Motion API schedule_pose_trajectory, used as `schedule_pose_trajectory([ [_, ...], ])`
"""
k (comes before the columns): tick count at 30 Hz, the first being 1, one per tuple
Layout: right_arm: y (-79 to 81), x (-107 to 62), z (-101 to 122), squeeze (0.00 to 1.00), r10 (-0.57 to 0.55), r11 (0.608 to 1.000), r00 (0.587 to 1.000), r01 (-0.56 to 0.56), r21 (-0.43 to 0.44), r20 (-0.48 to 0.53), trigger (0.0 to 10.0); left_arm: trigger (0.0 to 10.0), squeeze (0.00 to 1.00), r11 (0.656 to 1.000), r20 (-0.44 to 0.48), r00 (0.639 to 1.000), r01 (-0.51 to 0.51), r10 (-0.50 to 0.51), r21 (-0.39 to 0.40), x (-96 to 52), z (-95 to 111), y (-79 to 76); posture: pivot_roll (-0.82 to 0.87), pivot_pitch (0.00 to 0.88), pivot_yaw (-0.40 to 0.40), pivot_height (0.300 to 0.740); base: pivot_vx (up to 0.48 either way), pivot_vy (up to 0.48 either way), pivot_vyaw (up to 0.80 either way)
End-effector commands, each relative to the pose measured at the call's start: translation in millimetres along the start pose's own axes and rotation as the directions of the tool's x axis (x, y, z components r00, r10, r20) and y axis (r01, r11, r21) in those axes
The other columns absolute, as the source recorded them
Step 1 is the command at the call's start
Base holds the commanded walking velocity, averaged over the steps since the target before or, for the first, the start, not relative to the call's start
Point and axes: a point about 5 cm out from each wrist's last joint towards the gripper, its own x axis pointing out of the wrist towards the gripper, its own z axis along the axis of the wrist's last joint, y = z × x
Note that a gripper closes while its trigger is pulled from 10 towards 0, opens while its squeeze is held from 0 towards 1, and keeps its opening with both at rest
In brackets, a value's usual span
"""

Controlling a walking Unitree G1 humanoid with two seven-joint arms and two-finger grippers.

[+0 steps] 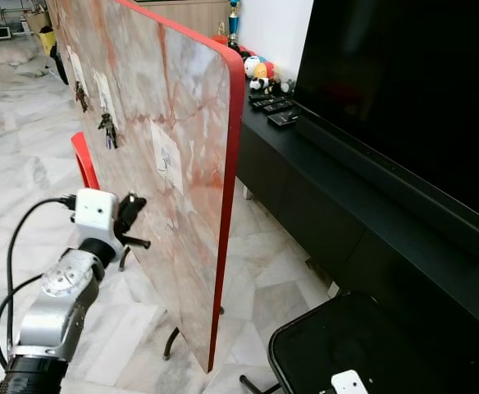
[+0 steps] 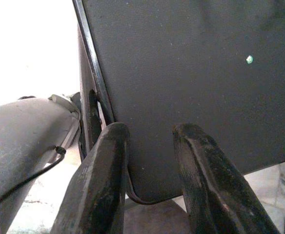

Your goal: Hang keys on a hook

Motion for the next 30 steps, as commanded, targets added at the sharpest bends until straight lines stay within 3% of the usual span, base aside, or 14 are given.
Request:
schedule_pose_trajectory([
  [1, -3.0, -0.5, 2, 0.0, -0.01, 1.0, 1.0, 0.01, 0.001, 0.004, 10.0, 10.0, 0.0, 0.999, 0.013, 1.0, 0.026, -0.026, -0.031, 4.1, 8, -0.4, 0.12, 0.0, -0.099, 0.737, 0.0, 0.0, 0.0],
  [7, -3.7, -0.6, 3, 0.0, -0.013, 1.0, 1.0, 0.013, -0.003, 0.004, 10.0, 10.0, 0.0, 0.997, 0.025, 0.999, 0.044, -0.043, -0.065, 17.9, 18, 4.9, 0.12, 0.0, -0.106, 0.737, 0.0, 0.0, 0.0],
  [17, -4.5, -0.7, 4, 0.0, -0.02, 1.0, 1.0, 0.02, 0.0, 0.011, 10.0, 10.0, 0.0, 0.986, -0.029, 0.989, 0.142, -0.144, -0.083, 45.5, 26, -3.4, 0.11, 0.0, -0.108, 0.737, 0.0, 0.0, 0.0],
  [30, -4.0, -0.4, 5, 0.0, -0.024, 1.0, 1.0, 0.024, 0.005, 0.012, 10.0, 10.0, 0.0, 0.962, -0.015, 0.963, 0.267, -0.269, -0.057, 46.4, 33, -16.6, 0.1, 0.0, -0.102, 0.737, 0.0, 0.0, 0.0],
])
